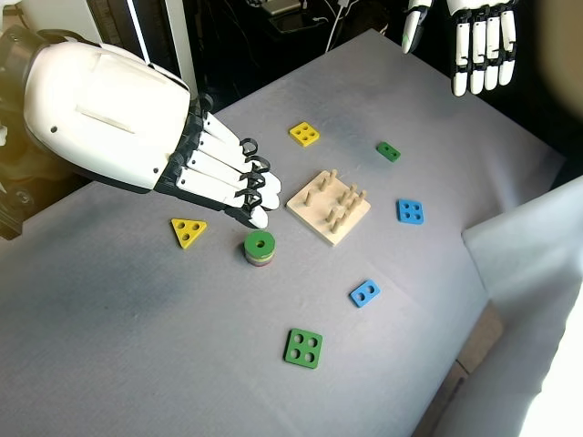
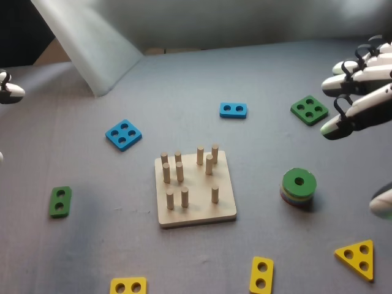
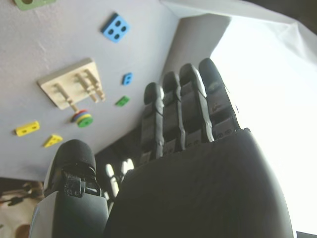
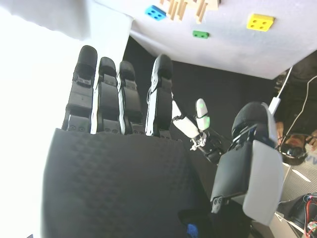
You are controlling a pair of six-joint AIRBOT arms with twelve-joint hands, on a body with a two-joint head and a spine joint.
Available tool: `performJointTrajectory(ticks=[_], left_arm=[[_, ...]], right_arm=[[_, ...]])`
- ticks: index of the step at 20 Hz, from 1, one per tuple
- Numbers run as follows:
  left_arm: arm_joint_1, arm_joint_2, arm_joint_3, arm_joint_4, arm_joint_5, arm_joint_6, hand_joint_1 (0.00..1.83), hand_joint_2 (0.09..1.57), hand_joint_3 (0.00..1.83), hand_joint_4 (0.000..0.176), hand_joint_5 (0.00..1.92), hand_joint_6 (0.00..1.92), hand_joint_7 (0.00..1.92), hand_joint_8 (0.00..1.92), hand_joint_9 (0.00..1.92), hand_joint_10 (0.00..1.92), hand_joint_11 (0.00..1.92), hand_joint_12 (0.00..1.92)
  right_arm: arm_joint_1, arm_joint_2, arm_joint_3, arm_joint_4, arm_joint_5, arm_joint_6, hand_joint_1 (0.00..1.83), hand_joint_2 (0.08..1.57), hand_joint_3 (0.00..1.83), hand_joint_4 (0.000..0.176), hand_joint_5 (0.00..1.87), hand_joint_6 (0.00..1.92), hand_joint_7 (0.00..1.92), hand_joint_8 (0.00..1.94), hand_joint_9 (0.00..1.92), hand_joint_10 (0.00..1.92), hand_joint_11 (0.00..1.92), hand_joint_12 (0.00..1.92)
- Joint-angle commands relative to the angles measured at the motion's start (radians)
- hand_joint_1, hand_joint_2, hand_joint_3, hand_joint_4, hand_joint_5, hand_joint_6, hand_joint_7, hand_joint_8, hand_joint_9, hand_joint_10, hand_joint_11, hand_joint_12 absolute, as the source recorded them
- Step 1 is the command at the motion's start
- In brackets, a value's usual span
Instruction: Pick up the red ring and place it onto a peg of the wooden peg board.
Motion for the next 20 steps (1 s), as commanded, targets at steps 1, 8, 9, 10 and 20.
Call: performJointTrajectory(ticks=[1,8,9,10,20], left_arm=[[-0.009,0.000,0.007,-0.022,-0.018,0.001,0.00,1.28,0.00,0.000,0.30,0.01,0.27,0.01,0.19,0.00,0.00,0.33],[-0.007,-0.004,0.010,-0.021,-0.018,0.001,0.00,1.29,0.00,0.000,0.38,0.01,0.35,0.00,0.25,0.01,0.00,0.47],[-0.007,-0.004,0.011,-0.021,-0.018,0.001,0.00,1.28,0.00,0.000,0.38,0.01,0.34,0.00,0.24,0.01,0.00,0.47],[-0.007,-0.005,0.012,-0.021,-0.018,0.001,0.00,1.28,0.00,0.000,0.39,0.01,0.35,0.00,0.26,0.01,0.00,0.53],[-0.007,-0.006,0.017,-0.021,-0.016,0.001,0.00,1.28,0.00,0.000,0.41,0.00,0.37,0.00,0.27,0.01,0.00,0.59]], right_arm=[[0.006,-0.010,0.007,0.025,-0.047,0.017,0.39,0.87,0.00,0.083,0.59,0.02,0.11,0.00,0.03,0.00,0.00,0.45],[-0.018,-0.092,0.047,0.025,-0.103,0.035,0.61,0.86,0.00,0.100,0.80,0.03,0.07,0.00,0.01,0.00,0.00,0.25],[-0.018,-0.101,0.054,0.025,-0.105,0.035,0.64,0.86,0.00,0.094,0.82,0.03,0.07,0.00,0.02,0.00,0.00,0.25],[-0.015,-0.107,0.060,0.025,-0.105,0.038,0.68,0.86,0.00,0.086,0.86,0.03,0.07,0.00,0.01,0.00,0.00,0.22],[-0.119,-0.284,0.214,0.024,-0.152,0.071,0.89,0.84,0.00,0.064,0.95,0.00,0.08,0.00,0.00,0.00,0.00,0.24]])
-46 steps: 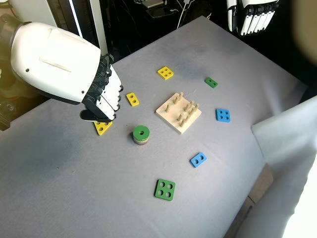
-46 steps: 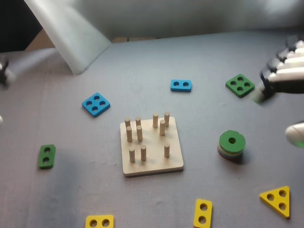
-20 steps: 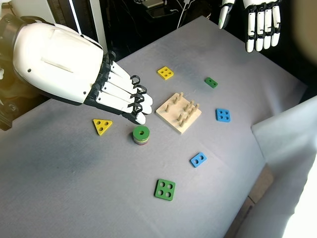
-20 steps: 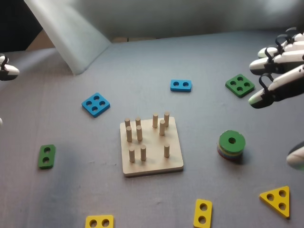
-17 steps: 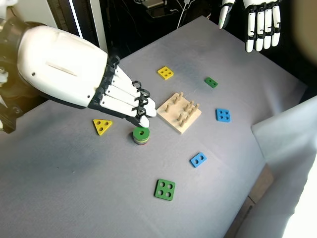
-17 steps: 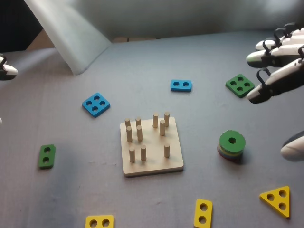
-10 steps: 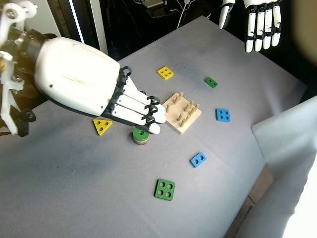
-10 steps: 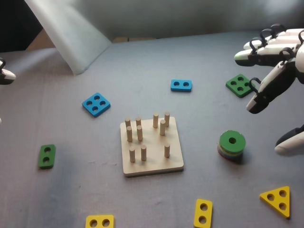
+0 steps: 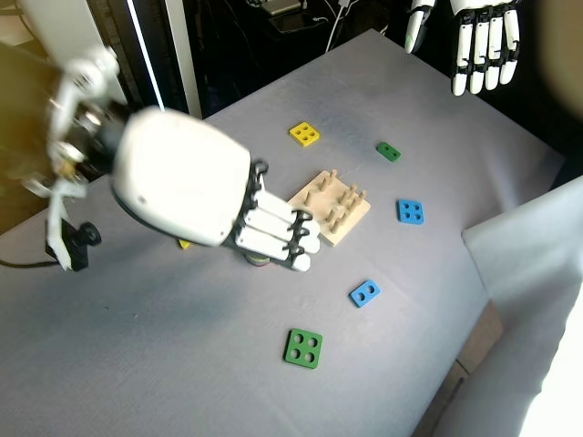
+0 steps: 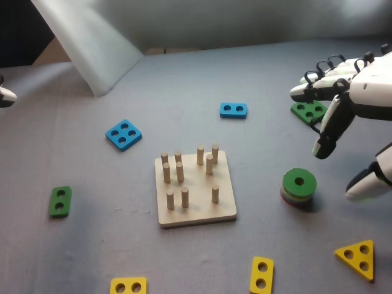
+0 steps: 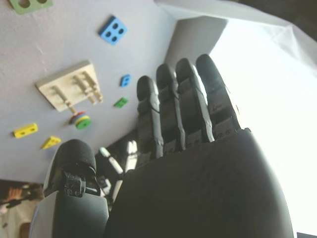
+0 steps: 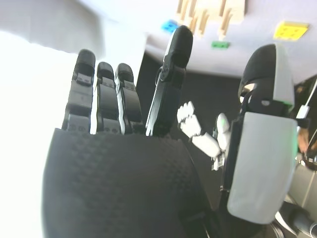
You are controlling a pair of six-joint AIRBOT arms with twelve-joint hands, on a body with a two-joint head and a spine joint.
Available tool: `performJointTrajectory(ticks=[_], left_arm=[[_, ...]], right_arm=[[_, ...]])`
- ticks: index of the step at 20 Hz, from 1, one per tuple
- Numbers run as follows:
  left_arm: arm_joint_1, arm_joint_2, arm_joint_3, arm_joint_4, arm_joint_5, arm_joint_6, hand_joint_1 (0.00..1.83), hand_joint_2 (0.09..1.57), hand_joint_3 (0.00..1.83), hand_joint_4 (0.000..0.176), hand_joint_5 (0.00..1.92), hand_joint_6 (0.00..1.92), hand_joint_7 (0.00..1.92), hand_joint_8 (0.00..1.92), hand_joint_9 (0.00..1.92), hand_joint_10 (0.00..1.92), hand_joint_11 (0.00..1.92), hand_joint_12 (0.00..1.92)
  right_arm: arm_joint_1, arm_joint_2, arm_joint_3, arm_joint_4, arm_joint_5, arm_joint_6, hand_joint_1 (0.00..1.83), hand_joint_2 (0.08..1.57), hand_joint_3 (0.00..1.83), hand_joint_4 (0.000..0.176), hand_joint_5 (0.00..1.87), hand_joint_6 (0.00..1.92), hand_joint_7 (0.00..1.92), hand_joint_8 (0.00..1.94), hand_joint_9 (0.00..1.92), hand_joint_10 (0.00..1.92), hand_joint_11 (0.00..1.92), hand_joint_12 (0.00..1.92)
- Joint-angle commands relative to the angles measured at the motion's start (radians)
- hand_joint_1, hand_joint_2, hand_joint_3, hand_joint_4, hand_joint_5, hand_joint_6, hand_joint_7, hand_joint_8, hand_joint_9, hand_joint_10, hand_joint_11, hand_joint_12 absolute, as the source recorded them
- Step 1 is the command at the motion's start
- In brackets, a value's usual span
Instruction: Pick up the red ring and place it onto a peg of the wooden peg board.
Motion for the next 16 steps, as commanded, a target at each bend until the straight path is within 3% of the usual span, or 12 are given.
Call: performJointTrajectory(ticks=[1,4,7,11,13,16], left_arm=[[-0.007,-0.004,0.006,-0.021,-0.016,0.001,0.00,1.28,0.00,0.000,0.41,0.00,0.36,0.00,0.27,0.00,0.00,0.59],[-0.007,-0.004,0.006,-0.021,-0.013,0.001,0.00,1.28,0.00,0.000,0.43,0.01,0.38,0.00,0.27,0.00,0.00,0.60],[-0.007,-0.003,0.006,-0.021,-0.009,0.001,0.00,1.27,0.00,0.000,0.42,0.00,0.38,0.00,0.28,0.01,0.00,0.60],[-0.006,-0.002,0.006,-0.021,-0.009,0.001,0.00,1.28,0.00,0.000,0.40,0.01,0.36,0.00,0.26,0.00,0.00,0.55],[-0.006,-0.002,0.005,-0.021,-0.009,0.001,0.00,1.28,0.00,0.000,0.43,0.01,0.38,0.01,0.29,0.01,0.00,0.63],[-0.006,-0.001,0.006,-0.021,-0.008,0.001,0.00,1.28,0.00,0.000,0.42,0.00,0.37,0.00,0.28,0.00,0.00,0.59]], right_arm=[[0.003,-0.012,0.014,0.010,-0.042,0.002,0.85,0.85,0.00,0.096,0.94,0.00,0.07,0.00,0.00,0.00,0.00,0.20],[0.000,-0.050,0.039,0.009,-0.057,-0.011,0.87,0.84,0.00,0.087,0.96,0.00,0.08,0.00,0.01,0.00,0.00,0.28],[0.000,-0.094,0.062,0.009,-0.077,-0.029,0.87,0.84,0.00,0.083,0.97,0.00,0.07,0.00,0.00,0.00,0.00,0.18],[-0.016,-0.145,0.083,0.008,-0.117,-0.082,0.86,0.85,0.00,0.100,0.96,0.00,0.07,0.01,0.00,0.00,0.00,0.21],[-0.026,-0.168,0.103,0.008,-0.117,-0.090,0.86,0.86,0.00,0.100,0.95,0.00,0.08,0.01,0.00,0.00,0.00,0.22],[-0.036,-0.193,0.129,0.007,-0.125,-0.094,0.87,0.86,0.00,0.100,0.94,0.00,0.07,0.00,0.00,0.00,0.00,0.16]])
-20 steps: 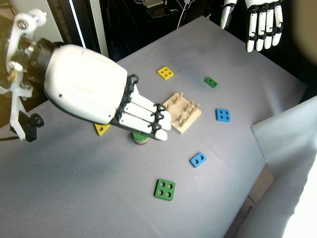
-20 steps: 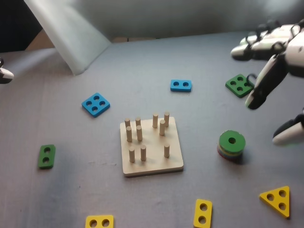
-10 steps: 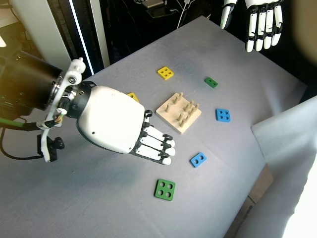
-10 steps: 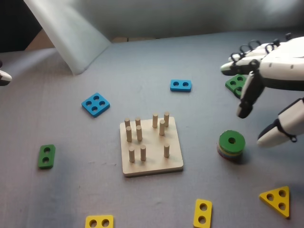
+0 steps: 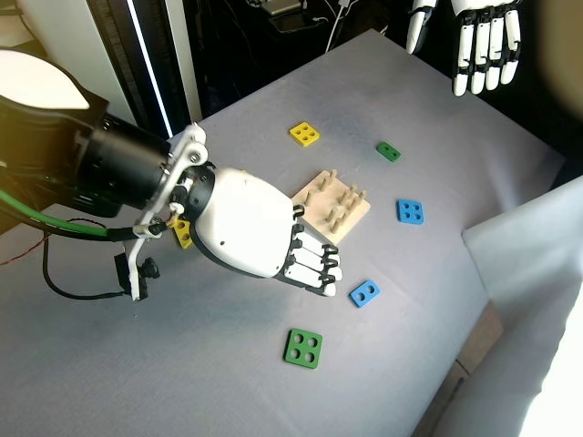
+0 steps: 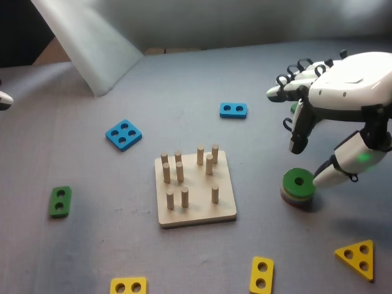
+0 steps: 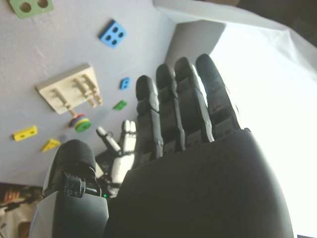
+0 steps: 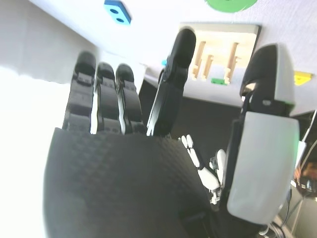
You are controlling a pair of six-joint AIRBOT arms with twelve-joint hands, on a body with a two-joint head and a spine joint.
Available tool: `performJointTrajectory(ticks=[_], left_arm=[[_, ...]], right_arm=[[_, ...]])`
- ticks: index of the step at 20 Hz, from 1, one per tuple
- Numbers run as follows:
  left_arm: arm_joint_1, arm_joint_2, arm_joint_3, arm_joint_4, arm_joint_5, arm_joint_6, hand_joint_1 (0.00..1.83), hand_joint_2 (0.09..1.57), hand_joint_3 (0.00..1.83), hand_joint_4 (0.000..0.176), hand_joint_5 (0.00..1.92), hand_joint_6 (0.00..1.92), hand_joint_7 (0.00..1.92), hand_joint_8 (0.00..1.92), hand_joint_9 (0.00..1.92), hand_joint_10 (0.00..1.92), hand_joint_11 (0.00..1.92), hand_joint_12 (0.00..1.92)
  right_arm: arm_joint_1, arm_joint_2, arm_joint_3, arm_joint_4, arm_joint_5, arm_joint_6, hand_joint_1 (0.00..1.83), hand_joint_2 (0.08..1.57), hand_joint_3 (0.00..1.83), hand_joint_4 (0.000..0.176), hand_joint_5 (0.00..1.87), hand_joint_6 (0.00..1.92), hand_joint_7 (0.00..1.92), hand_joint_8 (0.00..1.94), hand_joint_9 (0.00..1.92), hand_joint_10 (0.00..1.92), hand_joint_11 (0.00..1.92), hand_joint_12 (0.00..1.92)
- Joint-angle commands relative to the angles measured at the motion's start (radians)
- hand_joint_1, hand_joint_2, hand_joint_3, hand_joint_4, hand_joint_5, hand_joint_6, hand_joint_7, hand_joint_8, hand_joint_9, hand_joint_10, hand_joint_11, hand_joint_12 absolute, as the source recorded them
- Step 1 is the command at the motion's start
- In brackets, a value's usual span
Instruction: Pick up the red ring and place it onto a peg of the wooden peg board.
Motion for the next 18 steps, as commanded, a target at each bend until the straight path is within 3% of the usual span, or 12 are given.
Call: performJointTrajectory(ticks=[1,2,3,4,5,6,8,9,12,13,17,18], left_arm=[[-0.008,-0.001,0.006,-0.021,-0.018,0.001,0.00,1.28,0.00,0.000,0.43,0.01,0.39,0.00,0.29,0.01,0.00,0.61],[-0.008,-0.001,0.006,-0.021,-0.018,0.001,0.00,1.29,0.00,0.000,0.43,0.00,0.38,0.00,0.29,0.00,0.00,0.60],[-0.008,-0.001,0.006,-0.021,-0.018,0.001,0.00,1.29,0.00,0.000,0.44,0.01,0.39,0.00,0.30,0.01,0.00,0.65],[-0.008,-0.001,0.006,-0.021,-0.018,0.001,0.00,1.29,0.00,0.000,0.44,0.01,0.40,0.01,0.30,0.01,0.00,0.65],[-0.008,-0.001,0.006,-0.021,-0.018,0.001,0.00,1.29,0.00,0.000,0.45,0.01,0.41,0.01,0.31,0.01,0.00,0.67],[-0.008,-0.001,0.006,-0.021,-0.018,0.001,0.00,1.29,0.00,0.000,0.44,0.00,0.41,0.00,0.31,0.01,0.00,0.65],[-0.008,-0.001,0.006,-0.020,-0.018,0.001,0.00,1.29,0.00,0.000,0.41,0.00,0.40,0.00,0.32,0.00,0.00,0.62],[-0.007,-0.001,0.006,-0.020,-0.018,0.001,0.00,1.29,0.00,0.000,0.41,0.00,0.40,0.00,0.32,0.00,0.00,0.61],[-0.007,0.000,0.006,-0.020,-0.018,0.001,0.00,1.29,0.00,0.000,0.44,0.01,0.43,0.01,0.35,0.01,0.00,0.67],[-0.007,0.001,0.006,-0.020,-0.018,0.001,0.00,1.29,0.00,0.000,0.44,0.01,0.43,0.00,0.35,0.01,0.00,0.66],[-0.007,0.002,0.006,-0.020,-0.018,0.001,0.00,1.29,0.00,0.000,0.45,0.00,0.45,0.01,0.38,0.01,0.00,0.77],[-0.007,0.002,0.006,-0.020,-0.017,0.001,0.00,1.29,0.00,0.000,0.45,0.01,0.45,0.01,0.38,0.01,0.00,0.77]], right_arm=[[-0.001,-0.010,0.010,0.003,-0.029,-0.003,0.86,0.86,0.00,0.092,0.94,0.00,0.08,0.00,0.00,0.00,0.00,0.19],[-0.008,-0.017,0.017,0.003,-0.029,-0.003,0.83,0.88,0.00,0.116,0.91,0.00,0.04,0.00,0.00,0.00,0.00,0.15],[-0.023,-0.030,0.029,0.003,-0.029,-0.004,0.82,0.88,0.00,0.114,0.90,0.00,0.04,0.00,0.00,0.00,0.00,0.18],[-0.031,-0.039,0.035,0.003,-0.029,-0.008,0.81,0.88,0.00,0.106,0.91,0.00,0.03,0.00,0.00,0.00,0.00,0.22],[-0.035,-0.044,0.039,0.003,-0.030,-0.010,0.84,0.87,0.00,0.080,0.93,0.01,0.05,0.01,0.00,0.00,0.00,0.22],[-0.036,-0.047,0.039,0.003,-0.030,-0.010,0.85,0.88,0.00,0.068,0.94,0.01,0.06,0.00,0.00,0.00,0.00,0.19],[-0.036,-0.053,0.039,0.003,-0.030,-0.010,0.84,0.88,0.00,0.075,0.94,0.01,0.06,0.00,0.00,0.00,0.00,0.18],[-0.036,-0.057,0.039,0.003,-0.030,-0.010,0.85,0.87,0.00,0.078,0.95,0.01,0.09,0.00,0.04,0.01,0.00,0.29],[-0.037,-0.068,0.045,0.003,-0.032,-0.010,0.87,0.90,0.01,0.065,0.93,0.00,0.07,0.00,0.06,0.00,0.00,0.28],[-0.038,-0.072,0.047,0.003,-0.033,-0.010,0.84,0.90,0.01,0.091,0.93,0.00,0.06,0.00,0.07,0.01,0.00,0.27],[-0.045,-0.087,0.058,0.002,-0.035,-0.015,0.82,0.91,0.00,0.135,0.94,0.00,0.08,0.00,0.03,0.00,0.00,0.10],[-0.046,-0.089,0.058,0.002,-0.035,-0.017,0.82,0.89,0.00,0.157,0.95,0.00,0.11,0.00,0.07,0.00,0.00,0.21]])
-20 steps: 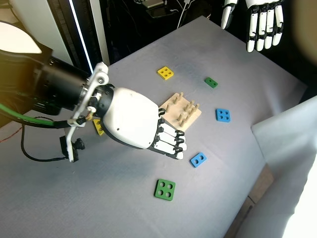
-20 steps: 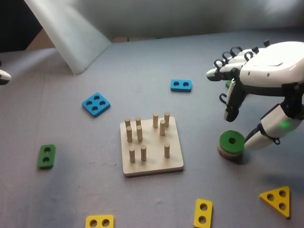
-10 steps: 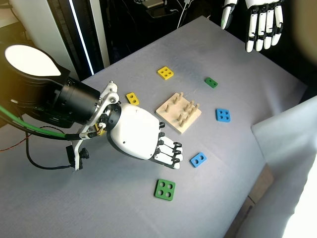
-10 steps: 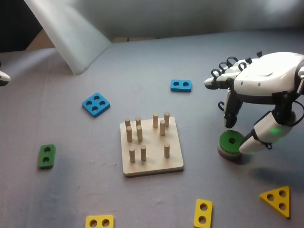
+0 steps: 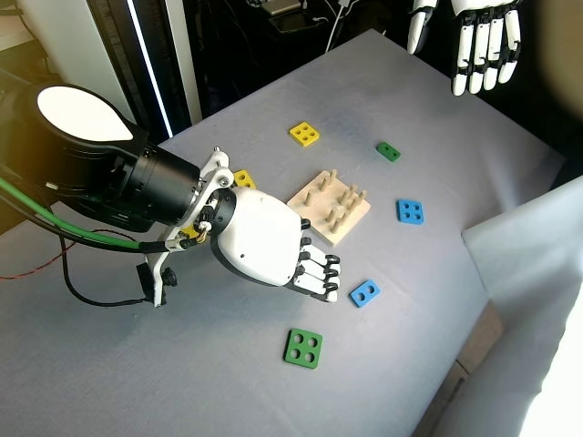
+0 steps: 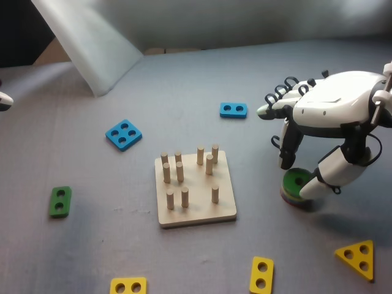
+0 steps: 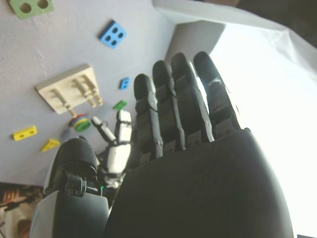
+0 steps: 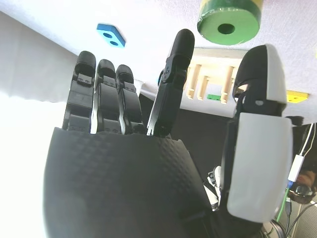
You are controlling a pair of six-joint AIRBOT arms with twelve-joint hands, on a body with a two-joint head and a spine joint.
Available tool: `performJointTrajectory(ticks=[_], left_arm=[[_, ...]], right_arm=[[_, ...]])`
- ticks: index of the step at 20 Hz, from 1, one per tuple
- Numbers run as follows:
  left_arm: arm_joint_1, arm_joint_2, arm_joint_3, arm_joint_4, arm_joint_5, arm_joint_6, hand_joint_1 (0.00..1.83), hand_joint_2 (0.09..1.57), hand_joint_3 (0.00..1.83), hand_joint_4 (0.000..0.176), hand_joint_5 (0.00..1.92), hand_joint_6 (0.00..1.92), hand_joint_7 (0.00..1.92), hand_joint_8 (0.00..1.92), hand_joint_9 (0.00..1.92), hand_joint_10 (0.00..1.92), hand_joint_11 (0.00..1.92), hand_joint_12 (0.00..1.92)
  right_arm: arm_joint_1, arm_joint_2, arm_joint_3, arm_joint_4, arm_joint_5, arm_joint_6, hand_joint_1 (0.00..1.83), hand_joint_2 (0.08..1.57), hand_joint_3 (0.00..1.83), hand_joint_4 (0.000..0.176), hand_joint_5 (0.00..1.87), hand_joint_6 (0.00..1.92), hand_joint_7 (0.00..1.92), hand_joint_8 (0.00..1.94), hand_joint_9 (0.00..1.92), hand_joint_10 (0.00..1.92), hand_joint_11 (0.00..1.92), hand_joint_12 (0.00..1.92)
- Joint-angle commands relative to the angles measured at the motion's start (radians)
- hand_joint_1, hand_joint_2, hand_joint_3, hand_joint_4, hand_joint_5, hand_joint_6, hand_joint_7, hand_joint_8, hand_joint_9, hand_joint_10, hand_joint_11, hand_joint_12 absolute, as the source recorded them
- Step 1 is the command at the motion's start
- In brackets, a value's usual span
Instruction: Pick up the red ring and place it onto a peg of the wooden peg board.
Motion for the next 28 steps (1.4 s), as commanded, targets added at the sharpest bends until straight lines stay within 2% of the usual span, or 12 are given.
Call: performJointTrajectory(ticks=[1,2,6,8,10,11,13,14,18,20,23,28], left_arm=[[-0.007,0.002,0.006,-0.021,-0.018,0.001,0.00,1.29,0.00,0.000,0.47,0.01,0.47,0.01,0.40,0.02,0.00,0.80],[-0.007,0.002,0.006,-0.021,-0.017,0.001,0.00,1.29,0.00,0.000,0.47,0.01,0.47,0.01,0.40,0.01,0.00,0.80],[-0.007,0.002,0.006,-0.021,-0.016,0.001,0.00,1.30,0.00,0.000,0.45,0.00,0.45,0.00,0.37,0.00,0.00,0.76],[-0.007,0.003,0.006,-0.021,-0.015,0.001,0.00,1.30,0.00,0.000,0.43,0.00,0.42,0.00,0.35,0.00,0.00,0.70],[-0.008,0.004,0.006,-0.021,-0.013,0.001,0.00,1.30,0.00,0.000,0.44,0.00,0.43,0.00,0.35,0.00,0.00,0.72],[-0.008,0.004,0.006,-0.021,-0.013,0.001,0.00,1.29,0.00,0.000,0.44,0.00,0.42,0.00,0.35,0.00,0.00,0.71],[-0.008,0.005,0.006,-0.021,-0.011,0.001,0.00,1.29,0.00,0.000,0.42,0.00,0.40,0.00,0.32,0.00,0.00,0.63],[-0.008,0.005,0.006,-0.021,-0.010,0.001,0.00,1.30,0.00,0.000,0.45,0.01,0.42,0.00,0.33,0.00,0.00,0.67],[-0.009,0.007,0.006,-0.021,-0.008,0.001,0.00,1.30,0.00,0.000,0.48,0.01,0.44,0.01,0.36,0.01,0.00,0.76],[-0.009,0.007,0.006,-0.021,-0.006,0.000,0.00,1.29,0.00,0.000,0.50,0.01,0.44,0.00,0.36,0.00,0.00,0.76],[-0.009,0.007,0.006,-0.021,-0.006,0.000,0.00,1.29,0.00,0.000,0.49,0.00,0.46,0.00,0.38,0.01,0.00,0.76],[-0.009,0.009,0.007,-0.021,-0.005,0.000,0.00,1.29,0.00,0.000,0.47,0.00,0.45,0.00,0.36,0.00,0.00,0.75]], right_arm=[[0.006,-0.005,0.004,-0.001,-0.025,-0.005,0.82,0.88,0.00,0.172,0.93,0.00,0.09,0.00,0.06,0.00,0.00,0.23],[0.003,-0.007,0.004,-0.001,-0.025,-0.006,0.83,0.87,0.00,0.172,0.93,0.00,0.09,0.00,0.05,0.00,0.00,0.22],[-0.015,-0.013,0.006,-0.001,-0.034,-0.020,0.81,0.87,0.00,0.125,0.89,0.00,0.07,0.00,0.01,0.00,0.00,0.10],[-0.017,-0.015,0.009,-0.001,-0.035,-0.020,0.81,0.86,0.00,0.134,0.87,0.00,0.06,0.00,0.02,0.00,0.00,0.16],[-0.017,-0.018,0.013,-0.001,-0.038,-0.020,0.82,0.84,0.00,0.124,0.87,0.00,0.06,0.00,0.03,0.00,0.00,0.17],[-0.018,-0.019,0.014,-0.001,-0.039,-0.020,0.82,0.85,0.00,0.084,0.89,0.01,0.06,0.00,0.03,0.00,0.00,0.18],[-0.024,-0.020,0.016,-0.001,-0.040,-0.021,0.80,0.83,0.00,0.082,0.91,0.01,0.09,0.01,0.06,0.01,0.00,0.19],[-0.030,-0.022,0.019,-0.001,-0.042,-0.022,0.81,0.79,0.00,0.041,0.98,0.01,0.17,0.01,0.13,0.01,0.00,0.38],[-0.044,-0.035,0.039,-0.001,-0.049,-0.023,0.81,0.82,0.01,0.006,0.97,0.00,0.12,0.00,0.10,0.00,0.00,0.41],[-0.048,-0.040,0.047,-0.001,-0.050,-0.023,0.82,0.84,0.00,0.031,0.97,0.00,0.12,0.00,0.09,0.00,0.00,0.31],[-0.048,-0.044,0.047,-0.001,-0.051,-0.023,0.86,0.84,0.00,0.009,1.01,0.01,0.15,0.01,0.08,0.01,0.00,0.38],[-0.046,-0.045,0.047,-0.001,-0.051,-0.023,0.94,0.85,0.00,0.000,1.04,0.00,0.21,0.00,0.08,0.00,0.00,0.29]])
